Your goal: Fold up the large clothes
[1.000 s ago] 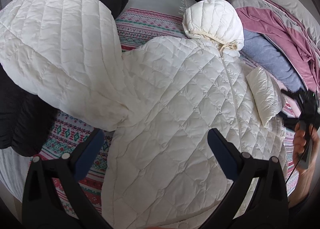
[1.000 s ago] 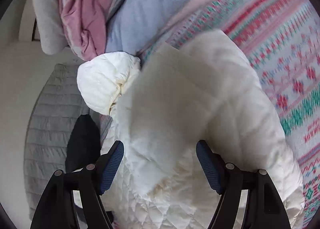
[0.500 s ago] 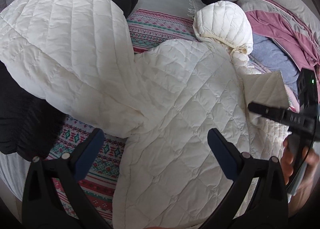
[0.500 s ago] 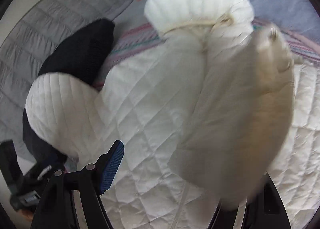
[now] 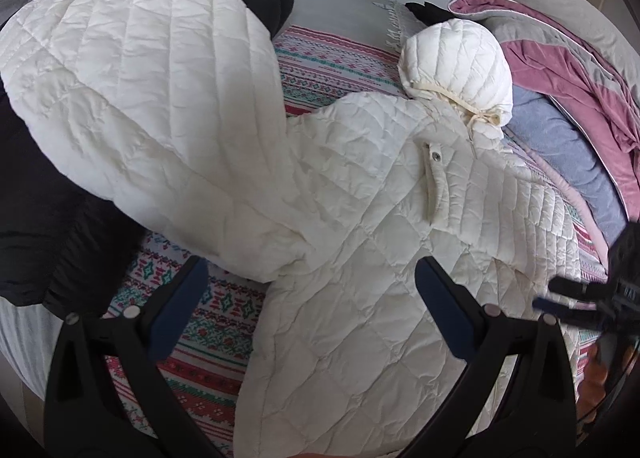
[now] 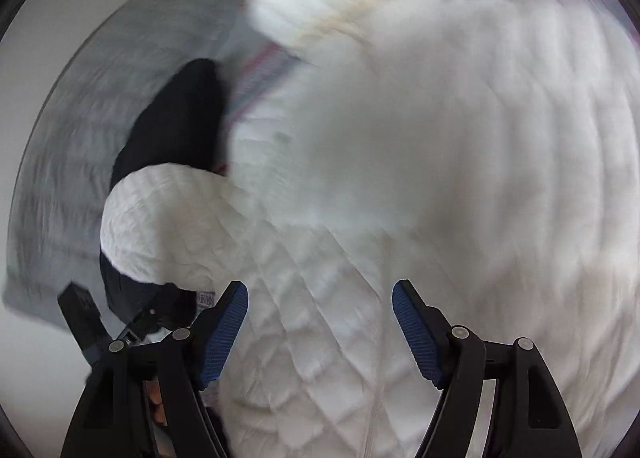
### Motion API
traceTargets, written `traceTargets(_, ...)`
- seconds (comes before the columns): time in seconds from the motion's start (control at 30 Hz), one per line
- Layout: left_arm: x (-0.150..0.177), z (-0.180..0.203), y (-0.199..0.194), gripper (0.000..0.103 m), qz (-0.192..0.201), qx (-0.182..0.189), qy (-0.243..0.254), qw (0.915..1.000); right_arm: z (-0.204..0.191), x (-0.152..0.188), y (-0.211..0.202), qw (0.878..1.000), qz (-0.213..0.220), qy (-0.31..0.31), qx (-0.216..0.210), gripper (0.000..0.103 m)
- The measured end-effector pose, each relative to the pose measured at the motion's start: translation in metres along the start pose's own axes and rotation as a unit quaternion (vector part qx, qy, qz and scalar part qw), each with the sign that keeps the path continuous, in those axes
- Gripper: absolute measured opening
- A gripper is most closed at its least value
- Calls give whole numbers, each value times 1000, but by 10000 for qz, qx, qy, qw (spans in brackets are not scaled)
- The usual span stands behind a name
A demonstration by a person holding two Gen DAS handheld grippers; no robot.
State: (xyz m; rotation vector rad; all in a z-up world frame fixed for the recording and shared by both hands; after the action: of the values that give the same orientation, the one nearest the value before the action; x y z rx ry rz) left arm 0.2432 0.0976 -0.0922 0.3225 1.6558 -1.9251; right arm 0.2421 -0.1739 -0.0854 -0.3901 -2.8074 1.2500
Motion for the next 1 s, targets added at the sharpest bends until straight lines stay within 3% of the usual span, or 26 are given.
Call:
traceTargets(0.1, -3, -7, -6, 103, 40, 16, -67, 10000, 24, 14, -16, 9995, 135, 193, -195, 76)
traceTargets(0.2, -15, -28, -20, 103, 322, -173, -247, 9990, 36, 17, -40, 9967, 148, 584, -543, 76)
traceTargets(0.27, -24, -49, -30, 103, 557, -366, -501, 9965, 32, 12, -62, 9947, 375, 478, -824, 76)
traceTargets(0.4, -37, -98, -50, 103, 912, -636, -1158, 9870, 36, 4, -85, 9928, 800, 311, -831, 84)
traceTargets(0.53, -46, -154, -76, 103, 1298, -852, -1954, 9684, 54, 5, -81, 9923, 636, 602, -874, 84)
traceTargets(0.7, -59, -212, -93, 103, 1593, -739, -2989, 9380, 58, 3, -90, 9930, 759, 499, -756, 84)
traceTargets(0.77, -72, -223, -92, 103, 1697, -544, -3202, 9304, 57, 1, -88, 9930, 761, 483, -760, 84)
traceTargets(0.93, -101, -243, -60, 103, 1615, -883, -3441, 9207, 66, -2, -85, 9933, 779, 558, -651, 84)
traceTargets(1.0, -104, -252, -53, 92, 1578, -990, -3488, 9185, 70, -4, -85, 9928, 786, 615, -657, 84)
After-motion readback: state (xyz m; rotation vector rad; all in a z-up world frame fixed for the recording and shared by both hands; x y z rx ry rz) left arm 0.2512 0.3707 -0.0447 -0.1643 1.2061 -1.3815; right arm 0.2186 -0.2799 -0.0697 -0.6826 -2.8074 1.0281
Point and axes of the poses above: each gripper's, at about its wrist camera, not at the fingertips, and y roughly the way its jaws point, z to its right, x to its underside, the point moved 8 cm from there along y, roughly the way its jaws point, and after that the axes turned 1 degree about x, right-handed, at the moved point
